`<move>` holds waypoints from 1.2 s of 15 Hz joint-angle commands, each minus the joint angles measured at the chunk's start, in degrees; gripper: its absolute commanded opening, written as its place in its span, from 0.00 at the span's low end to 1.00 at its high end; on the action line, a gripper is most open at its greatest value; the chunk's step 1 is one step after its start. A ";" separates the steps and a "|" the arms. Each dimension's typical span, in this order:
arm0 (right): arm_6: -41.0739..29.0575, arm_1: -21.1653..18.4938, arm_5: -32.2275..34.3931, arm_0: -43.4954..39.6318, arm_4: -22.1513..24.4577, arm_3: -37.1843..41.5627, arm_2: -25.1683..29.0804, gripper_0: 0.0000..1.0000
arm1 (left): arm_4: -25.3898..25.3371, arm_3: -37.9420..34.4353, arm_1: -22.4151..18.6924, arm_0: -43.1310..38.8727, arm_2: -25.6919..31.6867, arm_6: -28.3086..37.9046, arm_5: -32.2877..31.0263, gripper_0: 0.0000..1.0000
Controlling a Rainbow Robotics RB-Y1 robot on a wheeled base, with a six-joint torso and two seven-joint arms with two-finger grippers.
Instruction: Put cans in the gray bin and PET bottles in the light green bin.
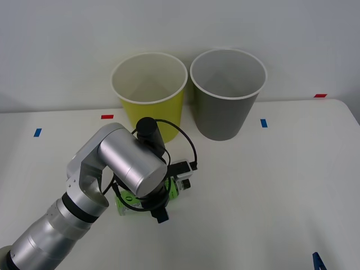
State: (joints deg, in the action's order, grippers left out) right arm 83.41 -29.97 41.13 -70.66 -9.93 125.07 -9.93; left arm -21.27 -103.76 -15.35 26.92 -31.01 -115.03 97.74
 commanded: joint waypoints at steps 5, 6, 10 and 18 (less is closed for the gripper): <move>0.00 0.00 0.00 0.00 0.00 0.00 0.00 0.94 | -0.26 1.99 0.41 0.15 0.16 -1.16 0.00 1.00; 0.00 0.00 0.00 0.00 0.00 0.00 0.00 0.94 | -0.26 2.07 0.41 0.24 0.25 -1.60 0.00 1.00; 0.00 0.00 0.00 0.00 0.00 0.00 0.00 0.94 | -0.79 4.10 0.85 1.03 0.77 -2.56 -0.18 1.00; 0.00 0.00 0.00 0.00 0.00 0.00 0.00 0.94 | -2.02 7.26 1.55 1.03 1.83 -4.06 -2.02 0.41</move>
State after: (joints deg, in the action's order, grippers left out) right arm 83.41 -29.97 41.13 -70.66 -9.93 125.07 -9.93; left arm -22.99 -96.61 -13.73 27.92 -29.34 -118.88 95.82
